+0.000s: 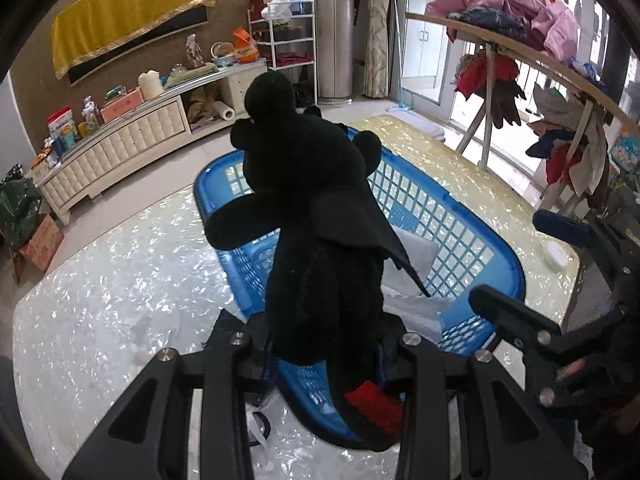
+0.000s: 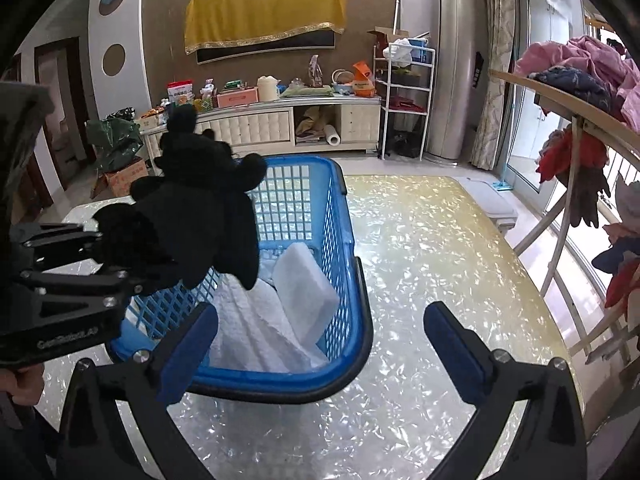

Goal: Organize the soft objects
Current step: 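Lower the black plush toy into the blue basket and open the left tool, then withdraw both tools from the basket toward the white quilted pad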

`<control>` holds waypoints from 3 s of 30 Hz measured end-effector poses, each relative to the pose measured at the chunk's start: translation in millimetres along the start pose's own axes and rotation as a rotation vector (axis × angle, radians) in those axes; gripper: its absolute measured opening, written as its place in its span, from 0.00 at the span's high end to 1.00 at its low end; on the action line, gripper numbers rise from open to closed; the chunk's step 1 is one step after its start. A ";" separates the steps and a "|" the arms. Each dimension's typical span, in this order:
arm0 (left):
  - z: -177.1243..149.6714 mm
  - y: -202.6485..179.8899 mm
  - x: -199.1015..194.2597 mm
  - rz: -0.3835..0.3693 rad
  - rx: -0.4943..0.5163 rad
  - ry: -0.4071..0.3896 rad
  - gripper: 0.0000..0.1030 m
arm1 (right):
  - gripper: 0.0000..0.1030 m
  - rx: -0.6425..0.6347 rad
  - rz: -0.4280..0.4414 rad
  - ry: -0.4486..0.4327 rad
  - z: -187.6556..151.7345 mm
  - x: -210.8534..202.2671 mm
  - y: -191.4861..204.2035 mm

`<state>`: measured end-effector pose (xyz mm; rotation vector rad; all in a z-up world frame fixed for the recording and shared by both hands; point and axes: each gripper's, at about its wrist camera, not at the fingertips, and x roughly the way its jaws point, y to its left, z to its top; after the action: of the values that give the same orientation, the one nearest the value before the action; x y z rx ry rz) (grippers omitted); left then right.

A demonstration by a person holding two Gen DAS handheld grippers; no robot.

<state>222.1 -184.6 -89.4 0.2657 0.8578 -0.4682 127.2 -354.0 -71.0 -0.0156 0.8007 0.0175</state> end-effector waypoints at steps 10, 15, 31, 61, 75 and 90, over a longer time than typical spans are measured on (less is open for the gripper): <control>13.1 -9.4 32.1 0.028 0.063 0.079 0.66 | 0.00 0.025 -0.008 0.010 -3.1 4.8 -8.3; 13.8 -7.3 41.6 0.022 0.064 0.107 0.63 | 0.00 0.033 -0.005 0.016 -6.1 9.4 -9.4; 16.6 -12.1 34.3 0.075 0.071 0.058 0.22 | 0.00 0.050 0.003 0.025 -6.0 6.0 -14.9; -74.3 71.6 -113.2 0.163 -0.127 -0.057 0.01 | 0.00 -0.020 0.033 -0.045 -3.0 -73.6 91.5; -125.1 140.7 -142.7 0.151 -0.232 -0.072 0.01 | 0.00 -0.132 0.072 0.006 2.8 -51.9 163.3; -164.1 208.2 -112.7 0.207 -0.341 0.025 0.01 | 0.00 -0.247 0.161 0.163 -7.9 37.4 226.3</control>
<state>153.6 95.1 -97.4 0.0447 0.9087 -0.1215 142.7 -127.6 -105.1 -0.1886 0.9572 0.2702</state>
